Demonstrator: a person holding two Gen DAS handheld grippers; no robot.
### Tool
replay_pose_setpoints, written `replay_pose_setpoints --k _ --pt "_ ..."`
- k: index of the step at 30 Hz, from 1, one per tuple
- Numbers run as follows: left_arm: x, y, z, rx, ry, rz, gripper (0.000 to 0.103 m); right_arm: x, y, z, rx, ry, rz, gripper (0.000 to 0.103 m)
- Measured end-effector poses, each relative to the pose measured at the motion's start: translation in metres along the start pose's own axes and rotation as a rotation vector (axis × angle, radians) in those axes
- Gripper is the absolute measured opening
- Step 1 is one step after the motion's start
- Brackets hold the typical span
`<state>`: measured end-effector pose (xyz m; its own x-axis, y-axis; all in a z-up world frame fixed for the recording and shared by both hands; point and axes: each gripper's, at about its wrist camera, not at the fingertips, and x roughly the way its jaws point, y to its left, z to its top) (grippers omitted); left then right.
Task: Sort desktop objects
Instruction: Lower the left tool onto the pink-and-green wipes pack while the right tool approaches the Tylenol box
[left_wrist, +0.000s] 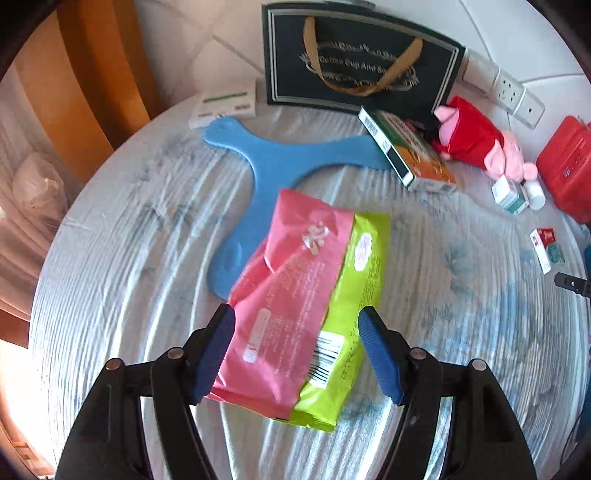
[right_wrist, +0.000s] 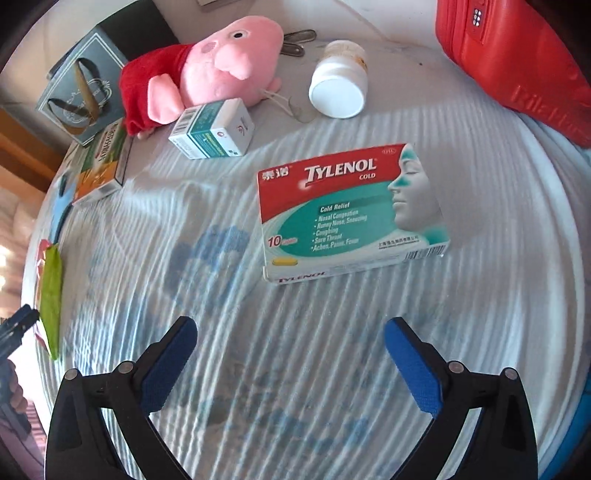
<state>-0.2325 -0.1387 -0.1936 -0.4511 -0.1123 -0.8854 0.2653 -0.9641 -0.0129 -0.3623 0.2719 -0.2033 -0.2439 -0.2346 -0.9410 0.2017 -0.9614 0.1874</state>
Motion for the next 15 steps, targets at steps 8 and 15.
replay_pose_setpoints --k 8,15 --pt "0.026 0.027 0.029 -0.107 0.001 0.079 0.069 -0.037 -0.066 0.044 0.195 -0.164 -0.222 0.060" --pt "0.060 0.036 0.017 -0.224 0.119 0.008 0.069 -0.008 -0.094 0.062 0.294 -0.091 -0.063 0.073"
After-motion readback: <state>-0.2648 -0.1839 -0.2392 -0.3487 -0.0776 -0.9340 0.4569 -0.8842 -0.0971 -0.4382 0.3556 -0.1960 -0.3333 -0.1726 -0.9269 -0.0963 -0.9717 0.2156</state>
